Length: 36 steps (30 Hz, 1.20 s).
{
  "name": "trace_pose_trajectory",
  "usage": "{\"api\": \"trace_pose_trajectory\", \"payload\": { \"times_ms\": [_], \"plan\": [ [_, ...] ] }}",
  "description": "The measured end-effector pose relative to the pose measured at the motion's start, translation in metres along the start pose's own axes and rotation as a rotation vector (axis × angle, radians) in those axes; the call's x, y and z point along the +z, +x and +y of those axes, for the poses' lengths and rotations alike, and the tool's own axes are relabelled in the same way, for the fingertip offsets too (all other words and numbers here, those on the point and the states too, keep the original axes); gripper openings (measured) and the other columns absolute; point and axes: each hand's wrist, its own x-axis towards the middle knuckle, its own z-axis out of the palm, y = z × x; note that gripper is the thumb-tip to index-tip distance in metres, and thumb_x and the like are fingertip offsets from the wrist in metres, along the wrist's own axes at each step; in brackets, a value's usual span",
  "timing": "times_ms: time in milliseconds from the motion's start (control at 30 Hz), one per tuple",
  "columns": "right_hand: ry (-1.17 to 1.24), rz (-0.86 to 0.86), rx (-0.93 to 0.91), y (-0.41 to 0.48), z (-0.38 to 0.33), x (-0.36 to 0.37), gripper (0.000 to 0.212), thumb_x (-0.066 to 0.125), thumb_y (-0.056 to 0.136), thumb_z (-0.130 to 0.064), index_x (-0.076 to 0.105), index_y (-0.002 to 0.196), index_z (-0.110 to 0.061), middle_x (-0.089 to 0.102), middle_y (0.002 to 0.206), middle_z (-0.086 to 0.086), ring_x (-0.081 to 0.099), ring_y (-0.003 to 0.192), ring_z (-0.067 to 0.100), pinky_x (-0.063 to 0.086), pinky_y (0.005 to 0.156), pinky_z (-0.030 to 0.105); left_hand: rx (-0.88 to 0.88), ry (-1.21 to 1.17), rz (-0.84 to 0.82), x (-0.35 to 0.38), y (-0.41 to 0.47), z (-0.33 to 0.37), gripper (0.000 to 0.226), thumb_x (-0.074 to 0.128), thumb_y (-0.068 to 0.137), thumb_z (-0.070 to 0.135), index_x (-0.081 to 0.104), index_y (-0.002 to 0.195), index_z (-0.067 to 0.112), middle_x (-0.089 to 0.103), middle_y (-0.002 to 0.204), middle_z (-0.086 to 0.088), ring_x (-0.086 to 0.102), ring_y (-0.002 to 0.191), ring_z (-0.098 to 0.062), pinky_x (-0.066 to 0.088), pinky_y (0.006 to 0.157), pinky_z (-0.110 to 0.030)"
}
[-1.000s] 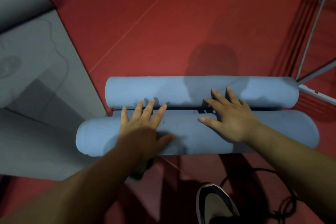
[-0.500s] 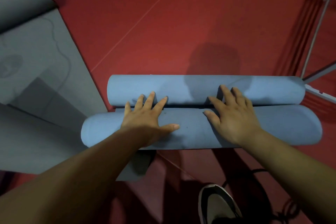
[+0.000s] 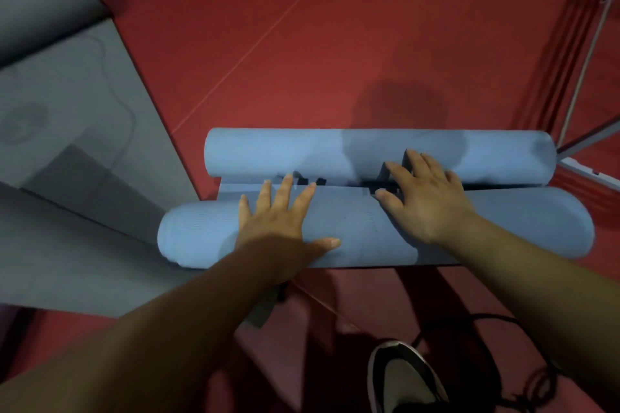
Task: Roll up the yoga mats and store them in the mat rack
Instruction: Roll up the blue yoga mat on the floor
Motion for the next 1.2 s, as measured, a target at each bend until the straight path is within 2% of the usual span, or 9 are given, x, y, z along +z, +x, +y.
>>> {"api": "trace_pose_trajectory", "payload": {
  "times_ms": [200, 333, 400, 467, 567, 767, 933, 1100, 1200],
  "plan": [
    [-0.041, 0.155, 0.1, -0.004, -0.009, 0.0, 0.058, 0.038, 0.092, -0.072, 0.057, 0.131, -0.034, 0.04, 0.14, 0.008, 0.04, 0.124, 0.035, 0.035, 0.104, 0.051, -0.015, -0.06, -0.058, -0.01, 0.016, -0.002, 0.115, 0.039, 0.068, 0.098, -0.02, 0.154, 0.048, -0.019, 0.169, 0.005, -0.016, 0.156, -0.029, -0.005, 0.122, -0.063],
    [-0.021, 0.116, 0.083, -0.011, -0.01, 0.002, 0.06, 0.028, 0.095, -0.068, 0.059, 0.131, -0.031, 0.052, 0.128, 0.007, 0.049, 0.119, 0.032, 0.038, 0.1, 0.047, -0.02, -0.06, -0.073, -0.014, 0.024, -0.003, 0.113, 0.035, 0.069, 0.098, -0.02, 0.154, 0.048, -0.018, 0.169, 0.003, -0.016, 0.156, -0.03, -0.005, 0.122, -0.063],
    [-0.017, 0.058, 0.065, -0.009, -0.008, -0.002, 0.066, 0.018, 0.094, -0.07, 0.048, 0.142, -0.036, 0.047, 0.142, 0.005, 0.043, 0.131, 0.03, 0.033, 0.108, 0.05, -0.02, -0.054, -0.055, -0.014, 0.025, -0.003, 0.113, 0.035, 0.07, 0.098, -0.019, 0.154, 0.048, -0.018, 0.17, 0.003, -0.017, 0.155, -0.03, -0.006, 0.121, -0.064],
    [-0.007, -0.032, 0.062, -0.002, -0.007, -0.005, 0.068, 0.013, 0.095, -0.071, 0.027, 0.154, -0.04, 0.021, 0.164, 0.005, 0.021, 0.15, 0.028, 0.02, 0.117, 0.057, -0.017, -0.038, -0.011, -0.012, 0.024, -0.002, 0.111, 0.033, 0.071, 0.098, -0.019, 0.155, 0.047, -0.018, 0.169, 0.002, -0.017, 0.155, -0.03, -0.008, 0.121, -0.064],
    [0.012, -0.105, 0.064, 0.008, -0.005, -0.009, 0.073, 0.014, 0.096, -0.073, 0.013, 0.16, -0.038, -0.005, 0.17, 0.001, 0.0, 0.156, 0.027, 0.012, 0.121, 0.062, 0.028, -0.015, 0.083, -0.003, 0.017, 0.001, 0.101, 0.031, 0.078, 0.092, -0.014, 0.156, 0.047, -0.013, 0.17, 0.001, -0.012, 0.156, -0.028, -0.006, 0.122, -0.061],
    [0.056, -0.151, 0.017, 0.01, -0.004, -0.018, 0.082, 0.025, 0.089, -0.081, 0.016, 0.159, -0.037, -0.01, 0.17, 0.006, -0.007, 0.156, 0.027, 0.008, 0.122, 0.062, 0.122, 0.087, 0.085, 0.005, 0.013, -0.004, 0.11, 0.042, 0.067, 0.098, -0.005, 0.155, 0.052, -0.015, 0.169, 0.003, -0.011, 0.156, -0.031, -0.002, 0.121, -0.066],
    [-0.022, -0.351, -0.142, 0.011, 0.008, -0.029, 0.117, 0.05, 0.055, -0.101, 0.01, 0.154, -0.053, -0.025, 0.166, 0.001, -0.021, 0.152, 0.038, 0.0, 0.118, 0.072, 0.113, 0.085, 0.01, -0.007, 0.021, -0.003, 0.122, 0.06, 0.061, 0.093, -0.01, 0.154, 0.054, -0.026, 0.167, 0.005, -0.019, 0.155, -0.029, -0.004, 0.121, -0.065],
    [-0.143, -0.422, -0.172, 0.021, 0.007, -0.03, 0.138, 0.069, 0.038, -0.092, 0.003, 0.153, -0.055, -0.032, 0.163, -0.001, -0.023, 0.149, 0.046, 0.0, 0.112, 0.079, 0.108, 0.112, -0.035, -0.012, 0.027, -0.002, 0.135, 0.07, 0.056, 0.088, -0.018, 0.152, 0.053, -0.028, 0.166, 0.004, -0.02, 0.154, -0.031, -0.004, 0.12, -0.067],
    [-0.145, -0.427, -0.163, 0.025, 0.004, -0.034, 0.13, 0.072, 0.038, -0.089, 0.02, 0.151, -0.053, -0.028, 0.165, -0.002, -0.019, 0.15, 0.046, 0.003, 0.112, 0.079, 0.098, 0.102, -0.058, -0.017, 0.032, -0.002, 0.13, 0.072, 0.057, 0.085, -0.007, 0.155, 0.051, -0.021, 0.169, 0.003, -0.016, 0.156, -0.029, -0.004, 0.12, -0.067]
  ]
}}
